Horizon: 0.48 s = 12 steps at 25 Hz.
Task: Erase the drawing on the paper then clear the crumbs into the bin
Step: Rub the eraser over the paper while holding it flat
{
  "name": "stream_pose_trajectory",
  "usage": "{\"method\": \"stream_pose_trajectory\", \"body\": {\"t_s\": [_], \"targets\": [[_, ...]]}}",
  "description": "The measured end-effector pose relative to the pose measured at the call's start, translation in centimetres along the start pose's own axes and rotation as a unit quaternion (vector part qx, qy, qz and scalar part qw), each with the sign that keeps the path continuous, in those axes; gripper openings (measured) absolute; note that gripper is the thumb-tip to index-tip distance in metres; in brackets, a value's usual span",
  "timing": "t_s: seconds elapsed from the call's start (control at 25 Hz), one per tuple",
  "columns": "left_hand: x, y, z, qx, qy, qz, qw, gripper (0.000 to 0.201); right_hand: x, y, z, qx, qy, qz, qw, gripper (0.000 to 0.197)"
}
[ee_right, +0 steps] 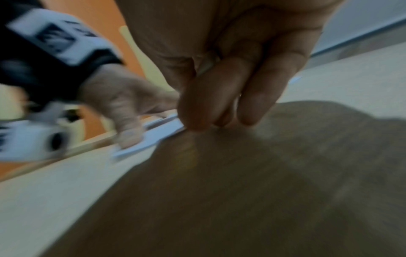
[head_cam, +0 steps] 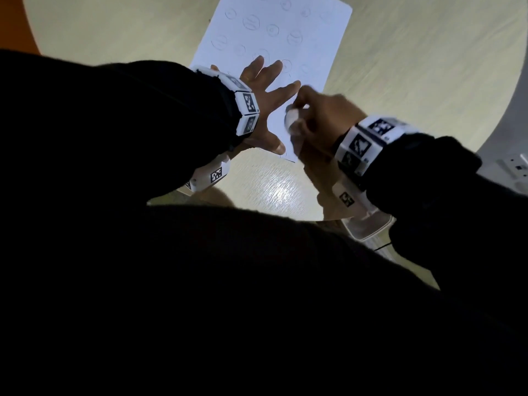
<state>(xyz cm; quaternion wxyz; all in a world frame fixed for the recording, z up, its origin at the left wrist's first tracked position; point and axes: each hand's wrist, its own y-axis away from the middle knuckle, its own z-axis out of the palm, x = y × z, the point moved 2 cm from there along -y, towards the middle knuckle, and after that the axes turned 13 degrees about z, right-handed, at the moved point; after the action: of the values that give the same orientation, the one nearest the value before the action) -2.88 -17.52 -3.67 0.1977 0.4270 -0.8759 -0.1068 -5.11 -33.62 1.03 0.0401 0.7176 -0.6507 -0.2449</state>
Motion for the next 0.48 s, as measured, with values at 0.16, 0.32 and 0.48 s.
{"method": "stream_pose_trajectory", "body": {"t_s": [0.16, 0.32, 0.48], "targets": [[-0.2, -0.2, 0.0, -0.003, 0.004, -0.002, 1.000, 0.114, 0.0, -0.1, -0.5, 0.000, 0.009, 0.017, 1.000, 0.029], [0.1, -0.1, -0.1, -0.010, -0.007, -0.001, 1.000, 0.115, 0.3, 0.0, 0.0, -0.032, 0.009, 0.002, 0.999, 0.027], [-0.1, -0.3, -0.3, -0.012, -0.007, -0.008, 1.000, 0.115, 0.2, 0.6, -0.2, 0.018, 0.004, -0.013, 1.000, 0.025]]}}
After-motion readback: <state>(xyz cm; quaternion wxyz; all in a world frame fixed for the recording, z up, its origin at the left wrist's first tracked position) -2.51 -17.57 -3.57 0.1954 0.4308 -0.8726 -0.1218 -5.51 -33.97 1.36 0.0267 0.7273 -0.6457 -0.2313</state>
